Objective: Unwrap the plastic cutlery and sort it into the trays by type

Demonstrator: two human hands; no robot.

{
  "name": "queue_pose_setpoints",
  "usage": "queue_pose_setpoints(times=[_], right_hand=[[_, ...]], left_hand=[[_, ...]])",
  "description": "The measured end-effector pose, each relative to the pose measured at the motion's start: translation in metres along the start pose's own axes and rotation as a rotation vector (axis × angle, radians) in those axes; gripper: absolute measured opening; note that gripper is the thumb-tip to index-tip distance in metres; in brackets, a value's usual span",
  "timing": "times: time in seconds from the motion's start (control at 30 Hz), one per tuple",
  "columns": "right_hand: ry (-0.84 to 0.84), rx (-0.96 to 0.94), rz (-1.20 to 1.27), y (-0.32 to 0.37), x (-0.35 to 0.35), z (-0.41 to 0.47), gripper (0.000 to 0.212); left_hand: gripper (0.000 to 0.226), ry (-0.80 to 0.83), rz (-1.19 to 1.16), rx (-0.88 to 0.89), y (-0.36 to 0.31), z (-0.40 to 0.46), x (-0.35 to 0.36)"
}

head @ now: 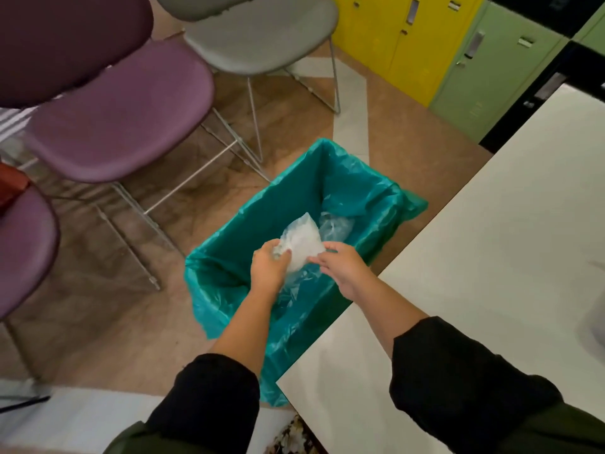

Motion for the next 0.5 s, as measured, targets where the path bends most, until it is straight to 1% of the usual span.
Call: queue_pose_setpoints(times=[0.03,0.1,0.17,0.27,0.33,0.5], right_hand=[[0.006,0.010,-0.025,-0.002,0.003,0.004,0.041],[0.012,0.053,-0.053,-0.006,0.006,0.009,0.046],[0.020,0.089,-0.074,-0.011,0.007,0.013,0.050],[0.024,0.118,-0.090,-0.014,0.007,0.012,0.057],[0.031,0.115,-0.102,-0.013,0.006,0.010,0.059],[0.040,0.063,-0.108,-0.009,0.001,0.001,0.059]], left_hand=[[0.044,0.021,0.040,0.008,0.003,0.003,0.000],[0.053,0.063,0.128,0.024,0.010,0.009,0.002],[0.058,0.108,0.213,-0.027,0.017,0.012,0.004],[0.062,0.137,0.283,-0.104,0.024,0.014,0.003],[0.063,0.137,0.313,-0.113,0.024,0.013,0.003],[0.058,0.130,0.439,-0.049,0.020,0.010,0.003]])
Point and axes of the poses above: each hand's wrist, its own z-axis towards the middle knuckle, its own x-axis out of the palm, y = z × x, the point moved 2 cm from there along z, towards the middle knuckle, and after that the axes turned 10 degrees about -y, right-handed, at the moved point
